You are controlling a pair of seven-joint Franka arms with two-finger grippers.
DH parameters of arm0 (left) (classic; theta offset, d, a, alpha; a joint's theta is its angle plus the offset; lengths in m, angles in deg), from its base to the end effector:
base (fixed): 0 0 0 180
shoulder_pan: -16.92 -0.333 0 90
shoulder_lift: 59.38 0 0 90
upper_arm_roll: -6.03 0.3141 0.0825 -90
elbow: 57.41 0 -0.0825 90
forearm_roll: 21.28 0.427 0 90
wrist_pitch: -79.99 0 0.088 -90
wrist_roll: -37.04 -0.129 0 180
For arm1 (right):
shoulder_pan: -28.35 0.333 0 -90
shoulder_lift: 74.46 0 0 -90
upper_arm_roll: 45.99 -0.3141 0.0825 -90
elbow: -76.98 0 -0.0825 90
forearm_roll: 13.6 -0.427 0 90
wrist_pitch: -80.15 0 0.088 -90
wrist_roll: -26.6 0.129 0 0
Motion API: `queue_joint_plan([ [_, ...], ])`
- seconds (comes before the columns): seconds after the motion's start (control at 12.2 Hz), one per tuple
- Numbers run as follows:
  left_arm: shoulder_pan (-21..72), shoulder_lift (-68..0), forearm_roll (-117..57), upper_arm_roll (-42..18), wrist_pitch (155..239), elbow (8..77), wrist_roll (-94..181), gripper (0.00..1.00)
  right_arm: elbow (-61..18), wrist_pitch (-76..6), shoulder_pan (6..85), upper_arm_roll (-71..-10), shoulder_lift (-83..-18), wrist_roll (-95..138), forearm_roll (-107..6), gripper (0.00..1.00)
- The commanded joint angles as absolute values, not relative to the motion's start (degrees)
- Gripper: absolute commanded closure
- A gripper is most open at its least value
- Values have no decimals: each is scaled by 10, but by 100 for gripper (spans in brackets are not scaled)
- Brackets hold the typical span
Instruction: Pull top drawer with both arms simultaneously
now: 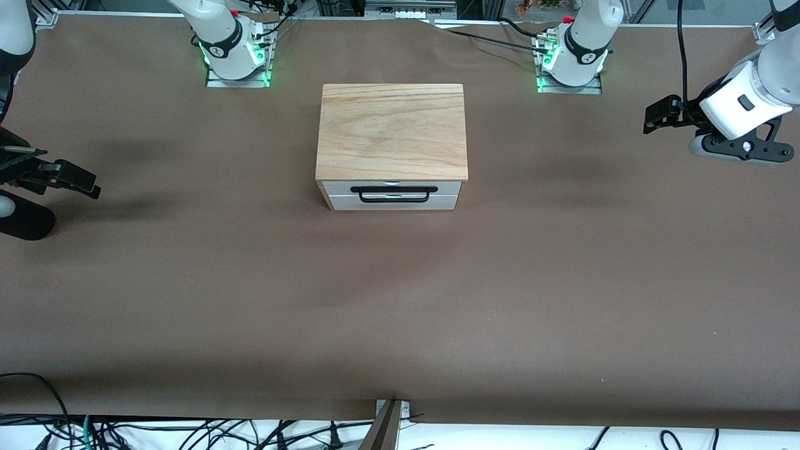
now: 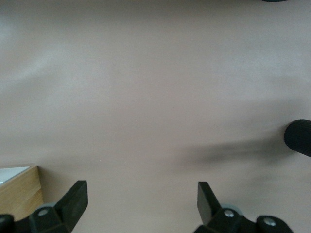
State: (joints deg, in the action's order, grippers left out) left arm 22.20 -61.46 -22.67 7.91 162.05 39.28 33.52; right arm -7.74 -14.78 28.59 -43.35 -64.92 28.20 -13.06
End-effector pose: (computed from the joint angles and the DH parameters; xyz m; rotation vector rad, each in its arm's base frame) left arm 0.5600 -0.0364 0.5528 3.0915 -0.1883 -0.3406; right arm 0.6543 -0.0265 0.5518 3.1226 -0.1068 0.0184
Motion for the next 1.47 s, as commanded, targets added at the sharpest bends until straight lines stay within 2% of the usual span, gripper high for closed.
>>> queue_joint_plan([
  [0.0, 220, -620, -239, 81, 1607, 387, 338, 0, -75, -149, 285, -436, -650, 278, -125, 0],
  [0.82, 221, -614, -239, 81, 1608, 386, 339, 0, -75, -149, 285, -436, -649, 277, -125, 0],
  [1.23, 222, -600, -251, 81, 1610, 383, 338, 0, -75, -150, 286, -437, -649, 277, -125, 0],
  [1.39, 223, -575, -261, 82, 1613, 368, 339, 0, -75, -149, 285, -437, -649, 277, -125, 0],
])
